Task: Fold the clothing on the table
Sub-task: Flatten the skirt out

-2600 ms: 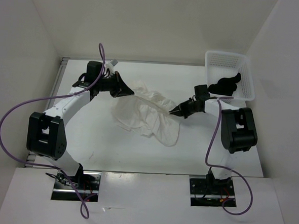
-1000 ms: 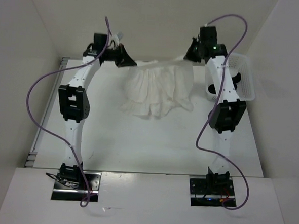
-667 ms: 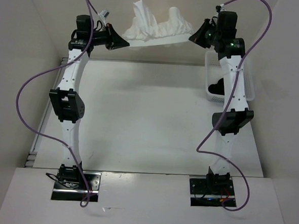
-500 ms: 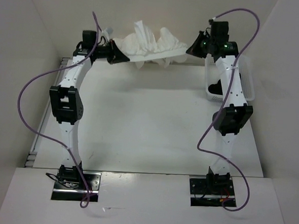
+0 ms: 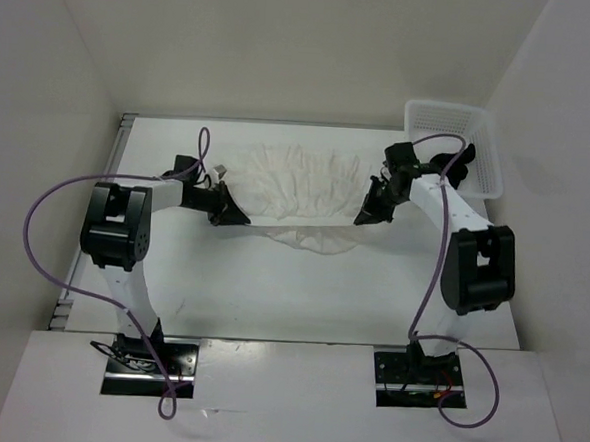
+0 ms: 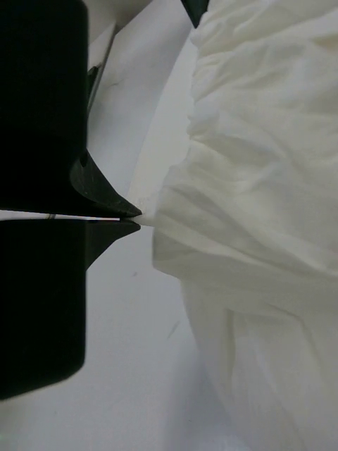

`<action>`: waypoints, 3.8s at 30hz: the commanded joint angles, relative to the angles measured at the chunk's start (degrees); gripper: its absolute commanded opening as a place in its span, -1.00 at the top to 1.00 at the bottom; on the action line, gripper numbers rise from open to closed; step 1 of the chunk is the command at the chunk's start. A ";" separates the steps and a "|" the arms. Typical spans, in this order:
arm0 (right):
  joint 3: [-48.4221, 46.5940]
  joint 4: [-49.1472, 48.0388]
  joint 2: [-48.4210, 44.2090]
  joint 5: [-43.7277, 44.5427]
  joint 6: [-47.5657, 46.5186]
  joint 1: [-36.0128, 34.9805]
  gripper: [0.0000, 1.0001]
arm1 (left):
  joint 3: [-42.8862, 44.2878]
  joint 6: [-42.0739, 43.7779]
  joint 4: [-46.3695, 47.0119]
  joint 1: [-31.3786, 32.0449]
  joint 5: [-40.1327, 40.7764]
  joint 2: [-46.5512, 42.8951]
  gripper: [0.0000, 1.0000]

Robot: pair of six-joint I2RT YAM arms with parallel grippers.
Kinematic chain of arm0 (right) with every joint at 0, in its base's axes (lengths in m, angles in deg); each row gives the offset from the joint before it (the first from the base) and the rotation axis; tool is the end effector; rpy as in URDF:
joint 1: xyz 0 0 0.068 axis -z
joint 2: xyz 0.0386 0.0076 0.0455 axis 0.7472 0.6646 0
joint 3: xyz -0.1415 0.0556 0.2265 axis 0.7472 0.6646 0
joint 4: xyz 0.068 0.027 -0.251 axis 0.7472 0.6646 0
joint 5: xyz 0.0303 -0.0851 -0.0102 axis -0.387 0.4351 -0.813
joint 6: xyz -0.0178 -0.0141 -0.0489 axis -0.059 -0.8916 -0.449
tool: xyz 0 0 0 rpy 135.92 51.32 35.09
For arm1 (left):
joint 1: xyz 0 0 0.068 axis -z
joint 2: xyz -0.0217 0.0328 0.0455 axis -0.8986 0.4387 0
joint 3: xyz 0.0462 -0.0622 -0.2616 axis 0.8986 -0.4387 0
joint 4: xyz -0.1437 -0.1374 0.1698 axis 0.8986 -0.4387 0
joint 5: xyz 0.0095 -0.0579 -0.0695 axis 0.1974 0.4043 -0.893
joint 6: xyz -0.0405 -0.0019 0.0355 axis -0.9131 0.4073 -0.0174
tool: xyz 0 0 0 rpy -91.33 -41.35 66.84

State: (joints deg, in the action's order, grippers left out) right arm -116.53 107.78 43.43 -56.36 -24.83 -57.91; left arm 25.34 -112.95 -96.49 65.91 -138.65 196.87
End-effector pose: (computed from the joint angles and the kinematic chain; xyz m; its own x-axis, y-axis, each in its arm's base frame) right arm 0.3543 0.0701 0.2204 -0.9365 0.3098 -0.1644 0.2235 0.8883 0.4012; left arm 0.3847 -0.0406 0.1285 -0.9348 -0.3536 0.0341 -0.2225 0.5079 -0.8322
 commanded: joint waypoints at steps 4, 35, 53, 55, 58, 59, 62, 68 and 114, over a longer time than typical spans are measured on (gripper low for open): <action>8.48 -2.25 -11.90 5.39 1.96 -1.51 1.00 | -6.29 2.86 1.64 -1.06 4.03 -9.59 1.00; -1.60 -0.65 -11.31 10.40 -5.77 -4.34 1.00 | 3.26 17.72 -15.43 0.53 -1.52 -10.42 1.00; -78.87 10.67 21.76 9.88 -8.15 9.74 1.00 | 74.75 3.84 -16.23 -6.85 0.15 18.61 1.00; -78.89 8.83 21.76 9.35 -8.14 10.53 1.00 | 75.97 2.52 -16.21 -7.55 0.86 18.61 1.00; -75.47 9.43 22.28 6.46 -8.67 10.53 1.00 | 74.58 3.82 -15.68 -7.56 3.14 18.61 1.00; -74.15 10.04 23.15 6.45 -8.67 10.53 1.00 | 72.13 4.35 -12.90 -7.56 4.10 18.61 1.00; -65.64 7.51 23.08 5.92 -9.20 8.87 1.00 | 58.34 7.16 -5.61 -6.15 9.02 14.84 1.00; -46.64 -0.06 18.07 6.01 -9.81 6.49 1.00 | 32.57 7.79 9.89 -4.75 14.76 3.87 1.00; -10.65 -31.60 -2.50 30.62 -17.20 -3.62 1.00 | 36.21 20.19 12.41 1.32 29.07 4.22 1.00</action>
State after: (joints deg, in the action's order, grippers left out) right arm -136.73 85.04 43.41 -34.72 -38.84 -63.16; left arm 74.24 -94.85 -93.53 69.85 -118.30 202.38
